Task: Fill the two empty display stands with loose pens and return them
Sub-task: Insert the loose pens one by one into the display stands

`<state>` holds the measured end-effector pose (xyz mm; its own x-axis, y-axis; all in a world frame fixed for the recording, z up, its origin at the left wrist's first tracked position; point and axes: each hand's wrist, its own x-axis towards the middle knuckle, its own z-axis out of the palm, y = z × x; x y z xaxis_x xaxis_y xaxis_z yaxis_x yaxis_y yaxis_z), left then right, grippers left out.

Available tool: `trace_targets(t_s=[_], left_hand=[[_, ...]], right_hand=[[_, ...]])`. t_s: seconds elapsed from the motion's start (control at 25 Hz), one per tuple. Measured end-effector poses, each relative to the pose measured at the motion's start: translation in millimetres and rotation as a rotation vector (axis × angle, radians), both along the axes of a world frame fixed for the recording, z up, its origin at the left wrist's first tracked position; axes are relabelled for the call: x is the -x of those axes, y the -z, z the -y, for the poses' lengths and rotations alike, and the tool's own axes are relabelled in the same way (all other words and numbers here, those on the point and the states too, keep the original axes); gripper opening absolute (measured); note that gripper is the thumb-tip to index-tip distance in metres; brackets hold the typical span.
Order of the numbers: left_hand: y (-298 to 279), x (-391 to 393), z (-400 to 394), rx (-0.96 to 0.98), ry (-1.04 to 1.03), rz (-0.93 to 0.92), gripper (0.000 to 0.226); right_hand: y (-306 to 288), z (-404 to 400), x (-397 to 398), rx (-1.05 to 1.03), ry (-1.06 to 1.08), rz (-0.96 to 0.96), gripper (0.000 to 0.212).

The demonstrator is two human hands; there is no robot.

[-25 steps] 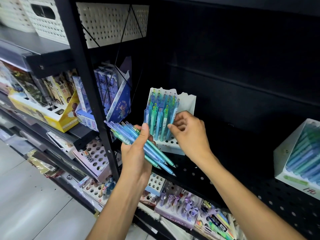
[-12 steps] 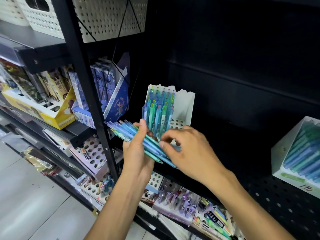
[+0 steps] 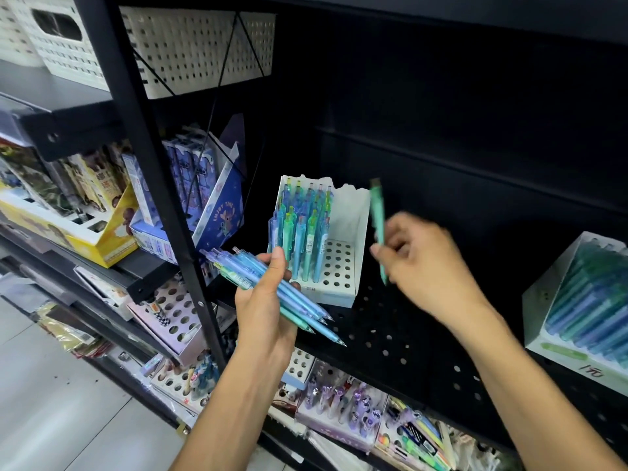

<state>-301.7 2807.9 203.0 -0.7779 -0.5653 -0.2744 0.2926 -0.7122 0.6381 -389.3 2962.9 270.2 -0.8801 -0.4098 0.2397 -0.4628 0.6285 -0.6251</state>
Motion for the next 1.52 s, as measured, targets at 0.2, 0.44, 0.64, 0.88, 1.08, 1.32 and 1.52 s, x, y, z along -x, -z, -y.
trace_targets(t_s=[0.2,0.44,0.64,0.88,1.08,1.32,1.52], left_hand=[[0.2,-2.4,-2.9,0.014,0.039,-0.012,0.023],[1.9,-6.4,2.0,0.036,0.033,-0.012,0.031],[1.0,-6.1,5.7,0.049,0.038,-0.022,0.023],[1.3,-3.6,5.6,0.042,0.042,-0.028,0.028],[1.9,-1.0,2.0,0.047,0.047,-0.029,0.023],[0.5,-1.3,-1.2,0.054,0.061,-0.027,0.023],[1.4,-1.8,1.7,0.05,0.029,-0.028,0.02]], right_hand=[[7.8,45.8,50.3,0.304,0.097,0.083,0.006],[18.8,78.3,61.8,0.003,0.108,-0.142,0.01],[14.5,85.9,66.6,-0.084,0.101,-0.11,0.013],[4.1,82.2,69.8,-0.113,0.154,-0.082,0.03],[7.8,82.5,69.3,-0.172,0.102,-0.016,0.023],[-2.5,88.9,70.3,-0.236,0.091,0.061,0.007],[-5.2,62.0,81.3,-0.186,0.04,-0.348,0.012]])
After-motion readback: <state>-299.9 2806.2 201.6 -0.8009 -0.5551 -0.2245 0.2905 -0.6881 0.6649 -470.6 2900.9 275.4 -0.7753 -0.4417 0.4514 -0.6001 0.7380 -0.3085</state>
